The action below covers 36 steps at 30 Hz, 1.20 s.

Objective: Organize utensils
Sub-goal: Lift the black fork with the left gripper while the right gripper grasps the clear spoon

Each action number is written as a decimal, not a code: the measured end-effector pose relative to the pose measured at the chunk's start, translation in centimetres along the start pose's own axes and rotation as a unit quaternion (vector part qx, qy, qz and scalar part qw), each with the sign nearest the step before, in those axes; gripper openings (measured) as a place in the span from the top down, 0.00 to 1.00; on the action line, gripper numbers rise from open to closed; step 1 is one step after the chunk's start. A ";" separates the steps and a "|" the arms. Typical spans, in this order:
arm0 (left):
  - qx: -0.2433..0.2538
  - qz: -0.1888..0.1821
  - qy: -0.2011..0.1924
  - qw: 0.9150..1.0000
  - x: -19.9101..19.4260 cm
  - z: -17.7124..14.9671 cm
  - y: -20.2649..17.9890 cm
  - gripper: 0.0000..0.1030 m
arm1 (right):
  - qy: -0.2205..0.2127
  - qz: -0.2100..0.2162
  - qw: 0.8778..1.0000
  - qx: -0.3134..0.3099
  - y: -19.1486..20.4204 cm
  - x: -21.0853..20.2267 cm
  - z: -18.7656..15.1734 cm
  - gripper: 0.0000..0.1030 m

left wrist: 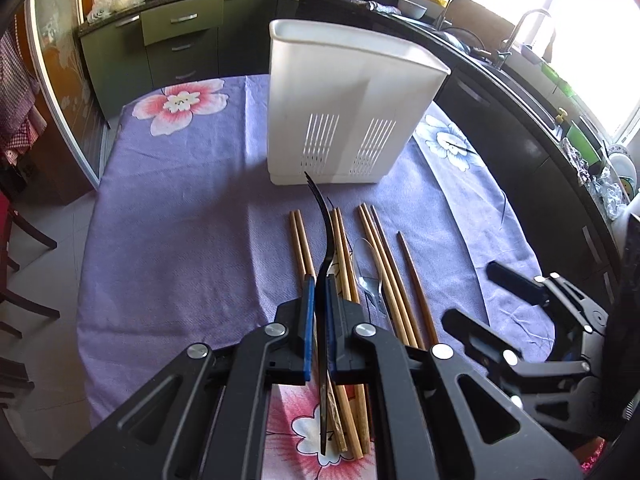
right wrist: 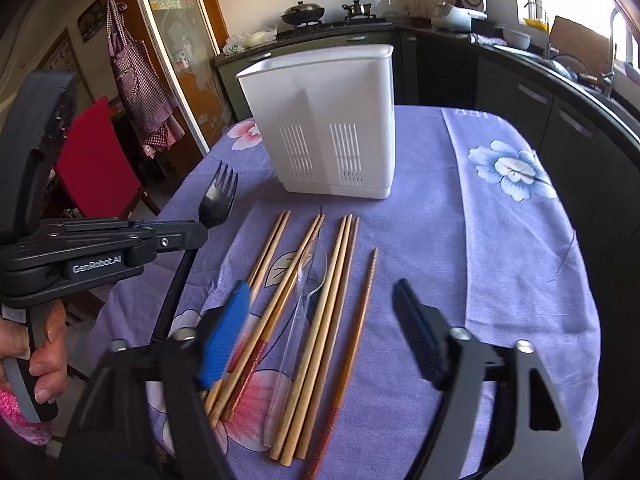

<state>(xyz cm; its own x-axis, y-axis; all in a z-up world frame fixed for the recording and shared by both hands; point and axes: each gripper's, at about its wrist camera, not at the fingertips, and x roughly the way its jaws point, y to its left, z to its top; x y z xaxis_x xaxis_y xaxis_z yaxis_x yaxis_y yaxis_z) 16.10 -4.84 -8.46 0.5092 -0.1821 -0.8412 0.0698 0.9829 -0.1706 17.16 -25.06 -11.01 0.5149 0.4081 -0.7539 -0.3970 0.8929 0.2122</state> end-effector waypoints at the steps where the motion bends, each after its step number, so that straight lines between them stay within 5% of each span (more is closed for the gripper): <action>1: 0.001 -0.001 -0.004 1.000 -0.3 0.0 0.1 0.95 | 0.015 0.009 1.000 0.007 0.1 0.8 0.2 0.54; 8: 0.007 -0.006 -0.018 1.000 -1.0 -0.2 0.4 0.95 | 0.088 0.000 0.996 -0.001 1.7 4.5 0.2 0.79; 34: 0.011 -0.012 -0.025 1.000 -1.3 -0.6 0.7 0.95 | 0.156 -0.034 0.987 -0.015 2.5 9.3 0.2 0.80; 36: 0.012 -0.012 -0.025 1.000 -1.3 -0.6 0.7 0.95 | 0.155 -0.044 0.987 -0.017 2.5 9.4 0.2 0.88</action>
<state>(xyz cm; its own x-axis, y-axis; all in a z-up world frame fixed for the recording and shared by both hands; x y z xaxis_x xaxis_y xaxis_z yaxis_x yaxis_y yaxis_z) 14.97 -3.94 -7.85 0.5498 -0.2048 -0.8098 0.1033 0.9787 -0.1774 21.18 -18.96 -17.43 0.2932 0.2463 -0.9238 -0.3897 0.9131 0.1198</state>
